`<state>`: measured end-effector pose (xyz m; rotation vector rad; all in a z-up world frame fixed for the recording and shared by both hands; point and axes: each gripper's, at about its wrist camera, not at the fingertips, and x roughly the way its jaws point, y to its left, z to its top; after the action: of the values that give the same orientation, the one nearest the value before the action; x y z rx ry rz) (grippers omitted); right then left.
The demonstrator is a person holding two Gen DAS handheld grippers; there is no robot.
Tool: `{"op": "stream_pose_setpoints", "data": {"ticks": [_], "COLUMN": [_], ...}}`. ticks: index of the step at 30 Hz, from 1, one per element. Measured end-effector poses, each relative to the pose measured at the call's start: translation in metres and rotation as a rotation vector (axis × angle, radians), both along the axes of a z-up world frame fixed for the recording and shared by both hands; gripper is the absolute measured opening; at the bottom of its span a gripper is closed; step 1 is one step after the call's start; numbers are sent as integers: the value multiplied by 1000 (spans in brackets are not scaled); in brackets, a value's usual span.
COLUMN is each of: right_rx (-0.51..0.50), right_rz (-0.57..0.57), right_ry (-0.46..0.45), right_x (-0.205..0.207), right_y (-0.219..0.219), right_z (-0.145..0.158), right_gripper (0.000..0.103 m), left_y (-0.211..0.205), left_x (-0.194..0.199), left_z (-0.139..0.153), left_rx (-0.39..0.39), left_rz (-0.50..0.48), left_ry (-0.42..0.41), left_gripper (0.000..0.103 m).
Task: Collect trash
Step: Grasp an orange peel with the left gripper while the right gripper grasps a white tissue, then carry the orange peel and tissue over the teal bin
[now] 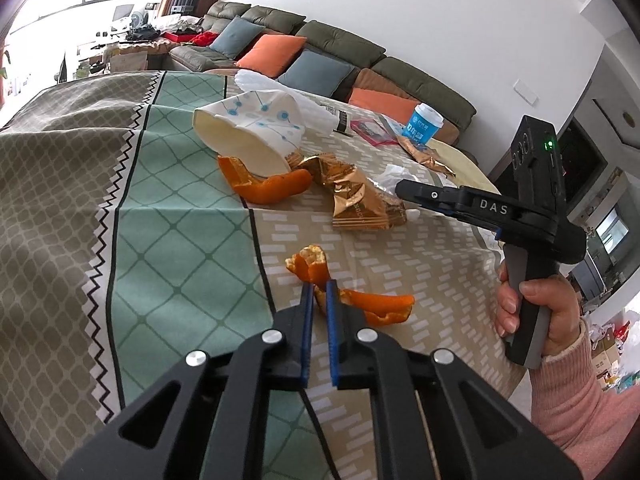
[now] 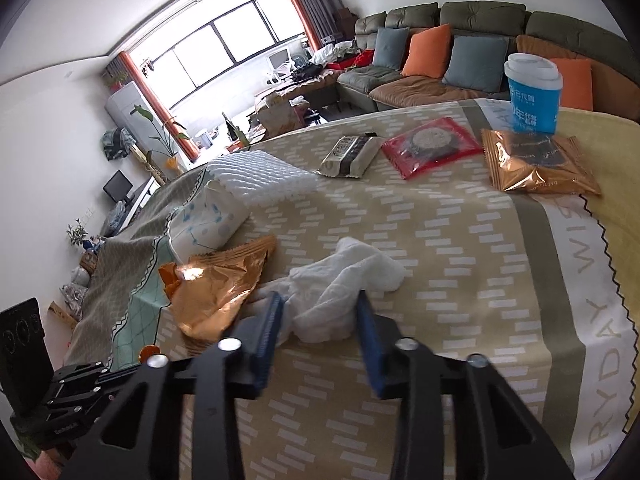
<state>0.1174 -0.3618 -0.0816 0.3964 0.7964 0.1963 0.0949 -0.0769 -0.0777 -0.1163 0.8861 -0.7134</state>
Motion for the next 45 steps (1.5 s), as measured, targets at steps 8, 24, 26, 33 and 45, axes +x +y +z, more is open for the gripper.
{"op": "stream_pose_setpoints", "data": {"ticks": [8, 24, 26, 33, 45], "right_rx": [-12, 21, 27, 54, 91], "right_rz": [-38, -16, -4, 65, 213], "right_ry": [-68, -150, -160, -192, -222], "right_x": [-17, -37, -37, -39, -30], "right_y": [-9, -6, -2, 20, 75], "right_z": [16, 38, 40, 47, 54], "right_gripper": [20, 20, 20, 20, 20], "left_y": [5, -12, -12, 3, 62], "left_x": [1, 4, 1, -8, -21], "left_z": [-1, 0, 1, 7, 23], "left_rx": [-11, 16, 20, -3, -34], "left_rz": [-1, -20, -18, 1, 123], "left_ry": [23, 2, -8, -33, -67], "left_gripper": [13, 25, 25, 23, 22]}}
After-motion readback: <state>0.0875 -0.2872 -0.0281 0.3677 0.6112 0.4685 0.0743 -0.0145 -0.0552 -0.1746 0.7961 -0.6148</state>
